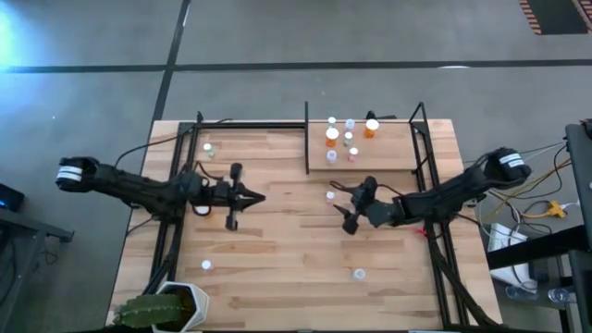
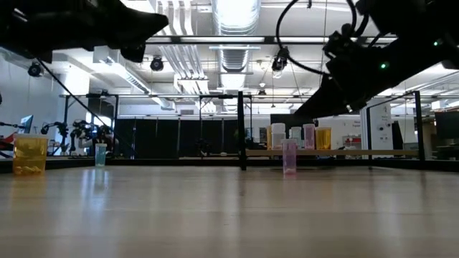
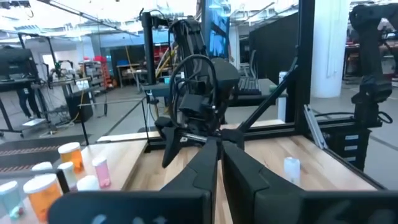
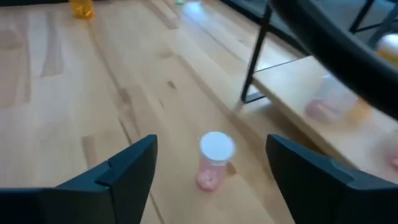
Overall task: Pick and place medicine bottles onto shelf by color
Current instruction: Put the top pink pill bottle on the shelf
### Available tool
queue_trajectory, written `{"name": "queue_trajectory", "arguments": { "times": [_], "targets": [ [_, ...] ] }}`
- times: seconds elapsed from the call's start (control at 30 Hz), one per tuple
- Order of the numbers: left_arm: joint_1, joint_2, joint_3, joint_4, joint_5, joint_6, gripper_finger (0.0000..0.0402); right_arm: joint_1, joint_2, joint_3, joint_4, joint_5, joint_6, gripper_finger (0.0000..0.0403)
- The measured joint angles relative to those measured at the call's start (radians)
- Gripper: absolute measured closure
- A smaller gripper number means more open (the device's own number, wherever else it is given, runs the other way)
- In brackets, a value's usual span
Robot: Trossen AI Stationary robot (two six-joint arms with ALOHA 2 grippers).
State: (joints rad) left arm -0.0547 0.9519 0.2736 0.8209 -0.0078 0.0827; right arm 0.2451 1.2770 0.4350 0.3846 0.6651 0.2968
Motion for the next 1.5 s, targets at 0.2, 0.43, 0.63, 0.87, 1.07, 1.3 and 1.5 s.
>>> {"name": "queue_trajectory", "arguments": {
  "times": [0.2, 0.43, 0.63, 0.87, 1.07, 1.3, 1.5],
  "targets": [
    [0.000, 0.003, -0.047, 0.038, 0.000, -0.001, 0.0395, -0.034, 0.093, 0.008, 0.069, -0.045, -0.007, 0.0109],
    [0.000, 0.040, -0.073, 0.103, 0.000, -0.002, 0.0395, -0.118, 0.170, 0.028, 0.106, -0.086, -0.008, 0.0127],
    [0.000, 0.064, -0.080, 0.124, 0.000, -0.002, 0.0395, -0.155, 0.220, 0.045, 0.125, -0.122, -0.001, 0.0153],
    [0.000, 0.076, -0.082, 0.145, 0.000, -0.001, 0.0395, -0.157, 0.224, 0.058, 0.131, -0.118, -0.004, 0.0223],
    [0.000, 0.076, -0.083, 0.143, 0.000, -0.001, 0.0395, -0.157, 0.216, 0.063, 0.124, -0.123, -0.020, 0.0289],
    [0.000, 0.076, -0.084, 0.143, 0.000, -0.001, 0.0395, -0.157, 0.178, 0.063, 0.119, -0.124, -0.036, 0.0339],
    [0.000, 0.078, -0.084, 0.143, 0.000, -0.001, 0.0395, -0.156, 0.077, 0.063, 0.064, -0.123, -0.042, 0.0356]
  ]
}}
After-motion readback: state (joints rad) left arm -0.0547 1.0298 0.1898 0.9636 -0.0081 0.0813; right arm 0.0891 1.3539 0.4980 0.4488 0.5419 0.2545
